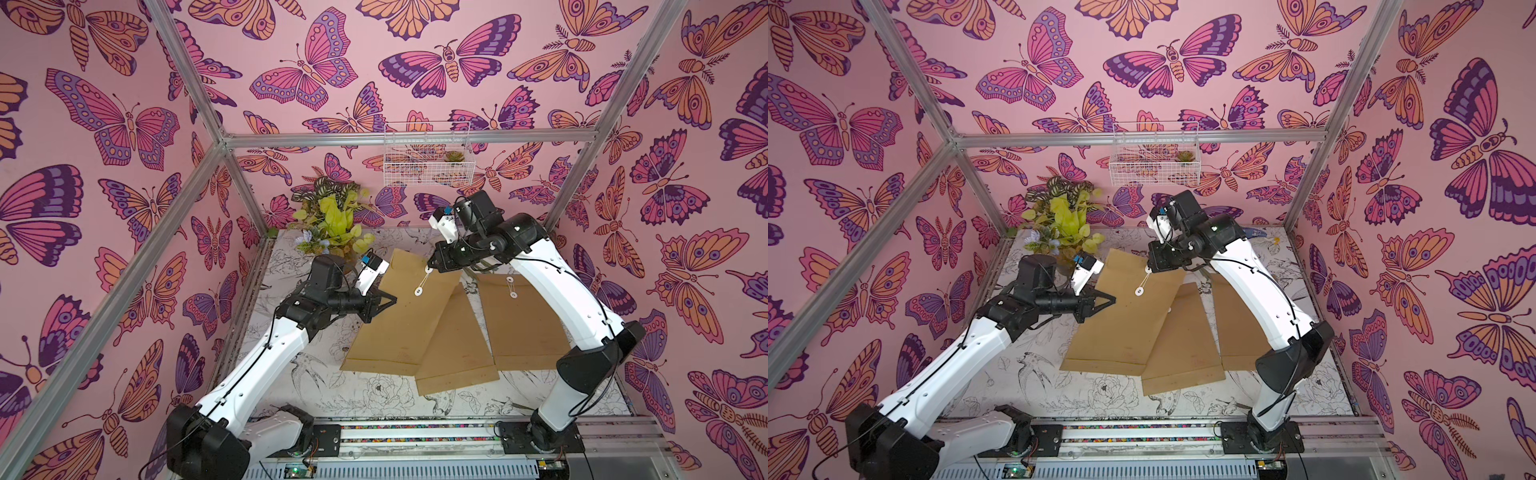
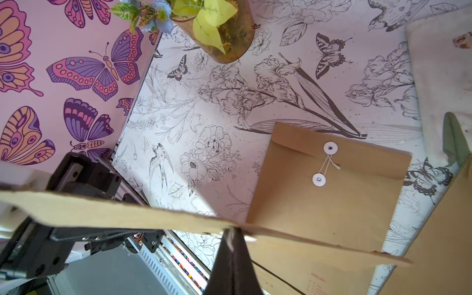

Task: Close the mouth of the file bag
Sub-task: Close the file bag.

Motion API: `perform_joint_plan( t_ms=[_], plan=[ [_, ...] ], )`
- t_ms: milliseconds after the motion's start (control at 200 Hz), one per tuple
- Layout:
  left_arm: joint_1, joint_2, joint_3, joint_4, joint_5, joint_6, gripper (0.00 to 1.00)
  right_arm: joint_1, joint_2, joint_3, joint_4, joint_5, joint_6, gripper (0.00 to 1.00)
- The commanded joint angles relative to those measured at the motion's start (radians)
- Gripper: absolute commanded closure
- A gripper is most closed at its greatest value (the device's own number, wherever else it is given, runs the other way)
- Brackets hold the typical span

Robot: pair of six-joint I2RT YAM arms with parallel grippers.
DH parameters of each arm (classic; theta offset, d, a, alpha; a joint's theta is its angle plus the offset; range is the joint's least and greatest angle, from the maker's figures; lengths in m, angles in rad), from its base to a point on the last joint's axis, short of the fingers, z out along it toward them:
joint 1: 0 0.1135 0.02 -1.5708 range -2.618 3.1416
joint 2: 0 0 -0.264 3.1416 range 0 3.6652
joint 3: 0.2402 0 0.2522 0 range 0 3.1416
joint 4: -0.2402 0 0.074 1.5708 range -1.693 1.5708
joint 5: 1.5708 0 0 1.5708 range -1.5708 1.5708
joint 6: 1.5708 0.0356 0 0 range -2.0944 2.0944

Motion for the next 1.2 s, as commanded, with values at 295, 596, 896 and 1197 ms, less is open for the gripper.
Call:
perform_joint_plan(
  t_ms=[295, 596, 896, 1197],
  plan=[
    [-0.013, 0.007, 0.015, -0.025, -0.024, -0.003, 1.00, 0.059, 0.001, -0.061, 0.091, -0.084, 0.047, 1.00],
    [-0.010, -0.028, 0.006, 0.027, -0.073, -0.055, 1.00, 0.071, -0.040, -0.250, 0.285, -0.135, 0.147, 1.00],
    [0.057, -0.037, 0.033, 0.055, -0.138, -0.146, 1.00, 0.154, -0.033, -0.390, 0.480, -0.131, 0.249, 0.99],
    [0.125, -0.037, 0.059, 0.064, -0.163, -0.161, 1.00, 0.170, -0.165, -0.563, 0.586, -0.153, 0.279, 0.54]
  ],
)
